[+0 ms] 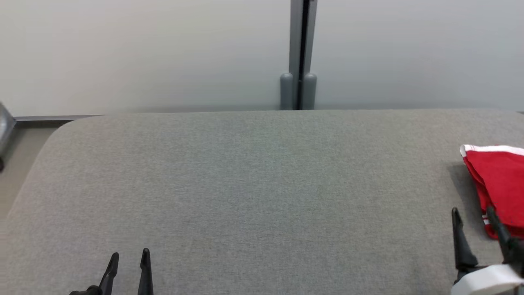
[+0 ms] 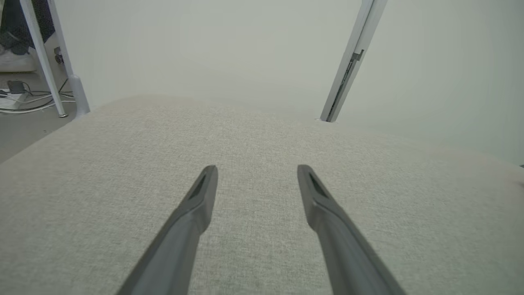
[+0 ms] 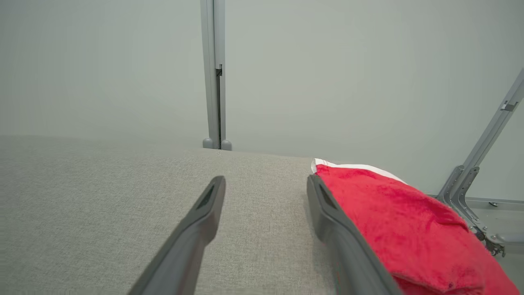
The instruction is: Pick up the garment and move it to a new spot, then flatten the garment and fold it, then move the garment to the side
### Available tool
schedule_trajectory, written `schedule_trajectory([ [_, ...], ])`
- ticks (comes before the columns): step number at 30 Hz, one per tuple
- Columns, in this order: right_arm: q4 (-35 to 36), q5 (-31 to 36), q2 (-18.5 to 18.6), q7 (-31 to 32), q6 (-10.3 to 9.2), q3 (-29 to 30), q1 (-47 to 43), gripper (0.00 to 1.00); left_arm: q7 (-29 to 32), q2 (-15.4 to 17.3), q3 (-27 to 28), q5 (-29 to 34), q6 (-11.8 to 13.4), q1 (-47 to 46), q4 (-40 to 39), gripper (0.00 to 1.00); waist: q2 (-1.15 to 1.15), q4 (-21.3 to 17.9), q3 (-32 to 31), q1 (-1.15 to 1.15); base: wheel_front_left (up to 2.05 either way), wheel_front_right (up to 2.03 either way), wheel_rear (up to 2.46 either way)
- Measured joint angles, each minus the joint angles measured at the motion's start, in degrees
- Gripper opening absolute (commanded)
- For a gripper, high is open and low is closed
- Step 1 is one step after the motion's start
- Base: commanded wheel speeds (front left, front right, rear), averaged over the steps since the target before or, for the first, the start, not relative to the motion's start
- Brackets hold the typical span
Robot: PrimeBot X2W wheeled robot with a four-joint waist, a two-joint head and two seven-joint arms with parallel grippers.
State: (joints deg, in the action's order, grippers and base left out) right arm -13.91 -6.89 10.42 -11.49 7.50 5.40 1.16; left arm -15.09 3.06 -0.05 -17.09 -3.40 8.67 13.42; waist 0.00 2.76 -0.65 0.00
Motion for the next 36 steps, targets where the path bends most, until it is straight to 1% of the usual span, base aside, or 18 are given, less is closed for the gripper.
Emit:
schedule_trajectory([
  [2, -1.08, 0.10, -3.09, -1.76, 0.00, -0.29, -2.00, 1.00, 0.00, -0.08, 0.37, 0.57, -0.79, 0.20, -0.02, 1.00, 0.00, 1.23, -1.10, 0.00, 0.00, 0.00, 0.00],
  [6, -2.20, 2.14, -5.55, -3.23, 0.00, -1.26, -4.48, 1.00, 0.00, -0.10, -0.03, 0.94, -2.67, 0.33, -0.05, 1.00, 0.00, 2.33, -2.61, 0.00, 0.00, 0.00, 0.00],
  [9, -1.53, 3.27, -6.68, -3.30, 0.00, -0.44, -5.94, 1.00, 0.00, -0.12, -0.27, 0.90, -3.19, 0.34, -0.18, 1.00, 0.00, 2.19, -2.88, 0.00, 0.00, 0.00, 0.00],
  [13, 0.20, 3.81, -7.24, -3.43, 0.00, 0.00, -7.03, 1.00, 0.00, -0.18, -0.45, 0.87, -3.60, 0.20, -0.40, 1.00, 0.00, 1.52, -2.78, 0.00, 0.00, 0.00, 0.00],
  [24, 0.93, 4.89, -7.54, -3.44, 0.00, -0.15, -7.53, 1.00, 0.00, -0.22, -1.94, 0.56, -3.89, -0.58, -0.49, 1.00, 0.00, 0.05, -2.46, 0.00, 0.00, 0.00, 0.00],
  [25, 0.74, 4.88, -7.59, -3.41, 0.00, -0.20, -7.56, 0.00, 0.01, -0.30, -2.04, 0.54, -3.91, -0.51, -0.32, 0.00, 0.00, -0.03, -2.44, 0.00, 0.00, 0.00, 0.00],
  [30, -1.93, 4.63, -8.61, -2.91, 0.00, -0.30, -8.42, 0.00, 0.20, -0.85, -2.36, 0.22, -3.91, 1.05, 2.05, 0.00, 0.00, -0.06, -2.42, 0.00, 0.00, 0.00, 0.00],
  [36, -2.36, -2.19, -8.70, -0.81, 0.00, 0.08, -7.89, 0.00, 1.58, -0.78, -2.20, -5.82, -3.91, 0.94, 2.15, 0.00, 0.00, -0.20, -2.26, 0.00, 0.00, 0.00, 0.00],
])
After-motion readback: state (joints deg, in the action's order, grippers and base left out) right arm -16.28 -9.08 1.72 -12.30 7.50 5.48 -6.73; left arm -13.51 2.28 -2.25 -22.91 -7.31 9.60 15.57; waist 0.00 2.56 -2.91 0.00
